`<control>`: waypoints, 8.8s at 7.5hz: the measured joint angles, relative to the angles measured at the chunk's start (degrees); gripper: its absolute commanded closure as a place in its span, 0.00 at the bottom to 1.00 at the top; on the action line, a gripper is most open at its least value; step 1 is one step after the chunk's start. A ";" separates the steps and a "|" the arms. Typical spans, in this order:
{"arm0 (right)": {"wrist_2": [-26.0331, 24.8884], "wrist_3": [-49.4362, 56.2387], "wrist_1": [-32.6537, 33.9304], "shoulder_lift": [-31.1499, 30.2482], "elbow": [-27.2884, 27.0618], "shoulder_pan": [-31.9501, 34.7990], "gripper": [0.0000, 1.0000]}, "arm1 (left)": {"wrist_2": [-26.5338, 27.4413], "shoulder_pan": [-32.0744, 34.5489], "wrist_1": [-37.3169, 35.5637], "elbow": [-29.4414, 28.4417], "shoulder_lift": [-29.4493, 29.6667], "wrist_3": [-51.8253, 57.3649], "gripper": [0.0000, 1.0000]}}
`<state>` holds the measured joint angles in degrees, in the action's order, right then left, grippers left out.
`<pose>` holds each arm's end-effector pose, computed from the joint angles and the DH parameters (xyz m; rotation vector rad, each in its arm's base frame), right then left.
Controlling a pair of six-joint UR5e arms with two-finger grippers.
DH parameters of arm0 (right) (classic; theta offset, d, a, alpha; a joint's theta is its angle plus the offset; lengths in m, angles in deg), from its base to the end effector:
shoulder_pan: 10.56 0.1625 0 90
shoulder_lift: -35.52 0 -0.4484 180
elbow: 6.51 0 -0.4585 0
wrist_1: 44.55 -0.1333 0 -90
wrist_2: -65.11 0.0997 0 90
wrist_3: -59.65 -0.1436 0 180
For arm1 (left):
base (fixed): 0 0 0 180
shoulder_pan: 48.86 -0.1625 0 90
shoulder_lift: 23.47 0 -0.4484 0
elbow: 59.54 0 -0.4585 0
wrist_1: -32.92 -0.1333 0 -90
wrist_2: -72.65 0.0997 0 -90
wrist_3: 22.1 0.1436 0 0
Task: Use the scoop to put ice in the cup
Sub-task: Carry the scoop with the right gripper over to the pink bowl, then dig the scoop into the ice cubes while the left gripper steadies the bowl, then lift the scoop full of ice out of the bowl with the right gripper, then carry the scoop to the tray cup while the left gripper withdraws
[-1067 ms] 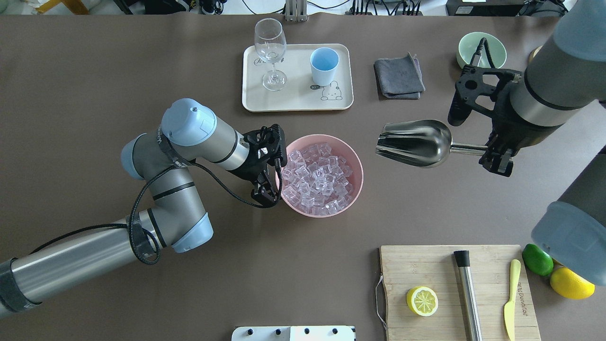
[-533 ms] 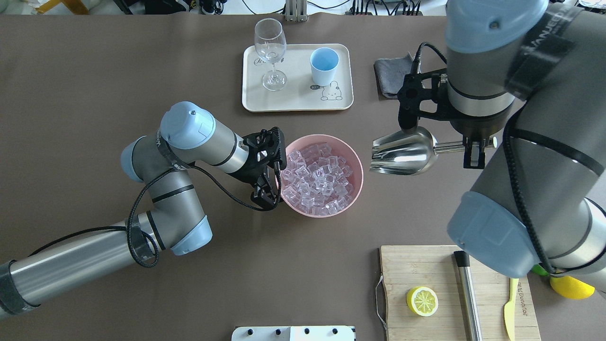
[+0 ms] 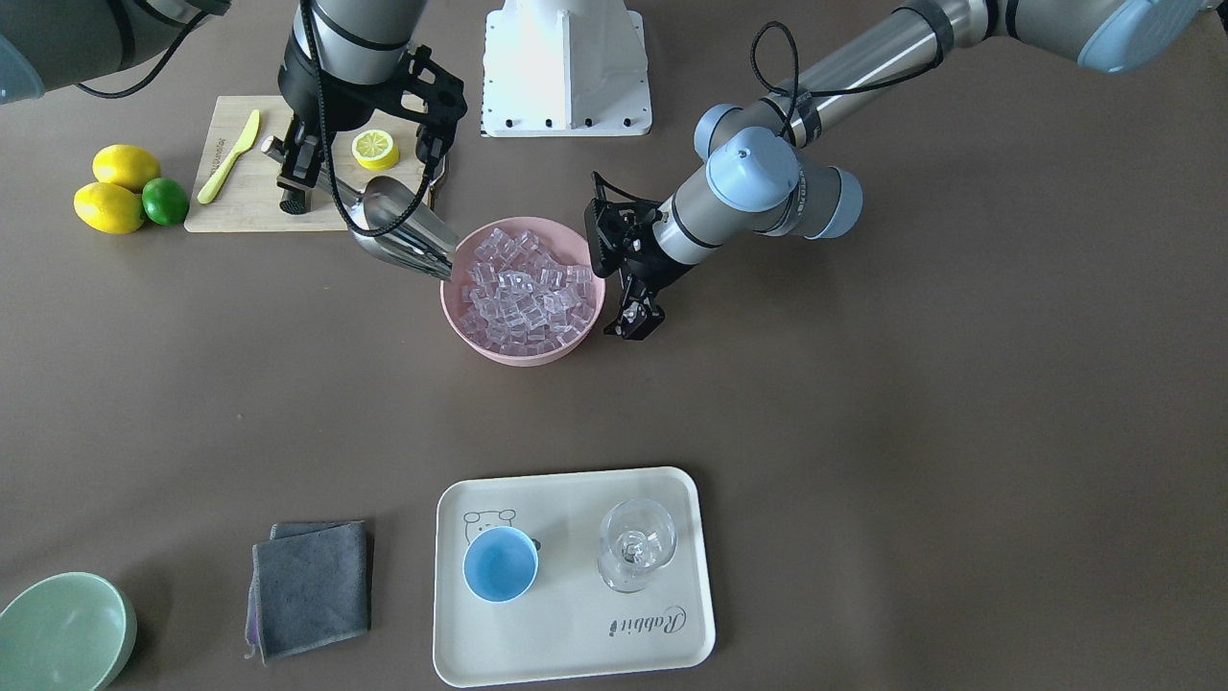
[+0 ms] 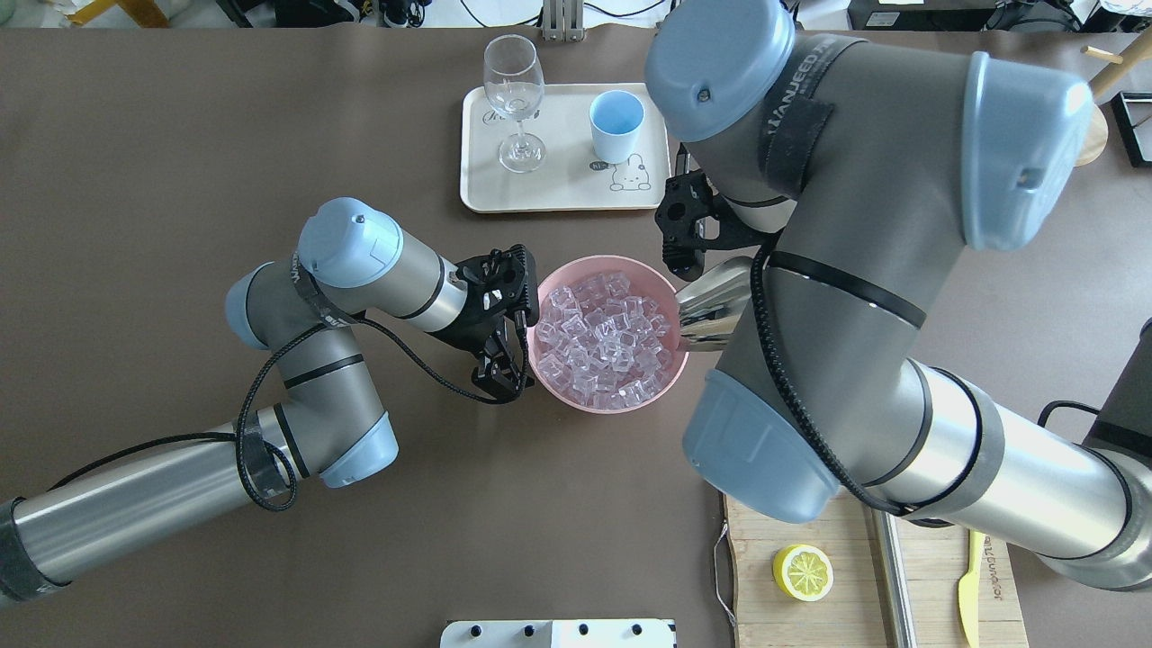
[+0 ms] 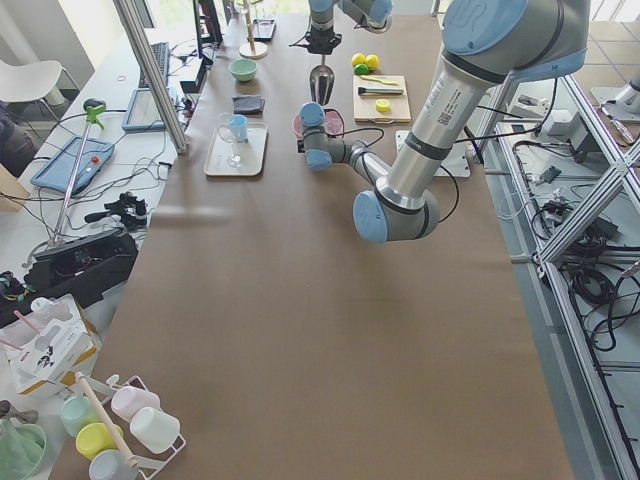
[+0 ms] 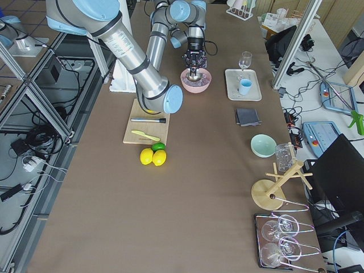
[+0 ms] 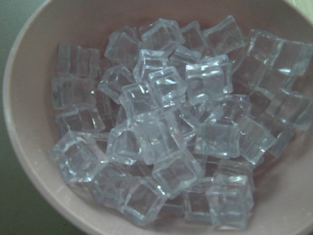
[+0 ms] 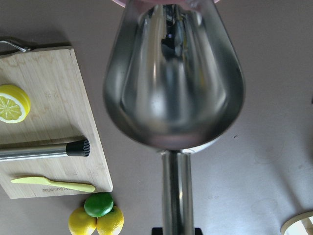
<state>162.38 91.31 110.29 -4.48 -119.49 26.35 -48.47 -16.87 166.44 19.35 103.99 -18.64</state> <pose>-0.4079 -0.4503 0.1392 0.1272 -0.1657 -1.4834 0.6755 -0.4916 0.2636 0.9029 1.0390 1.2416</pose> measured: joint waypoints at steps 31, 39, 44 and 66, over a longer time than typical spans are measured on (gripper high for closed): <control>3.82 -13.13 -51.11 -21.22 4.43 -6.90 1.00 | 0.00 -0.17 0.19 0.03 -0.10 -0.29 0.02; 11.26 -18.16 -60.62 -23.12 6.46 -4.14 1.00 | 0.00 -0.20 0.16 0.12 -0.16 -0.29 0.02; 15.22 -23.06 -66.18 -23.77 6.81 -2.59 1.00 | -0.08 -0.22 0.24 0.21 -0.45 -0.30 0.02; 29.62 -32.62 -48.08 -2.79 30.55 17.16 1.00 | -0.33 1.61 -1.86 11.05 -8.92 -11.11 0.01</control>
<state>192.00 58.69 62.21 -7.28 -88.94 43.51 -48.80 -15.26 164.57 30.40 95.07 -29.74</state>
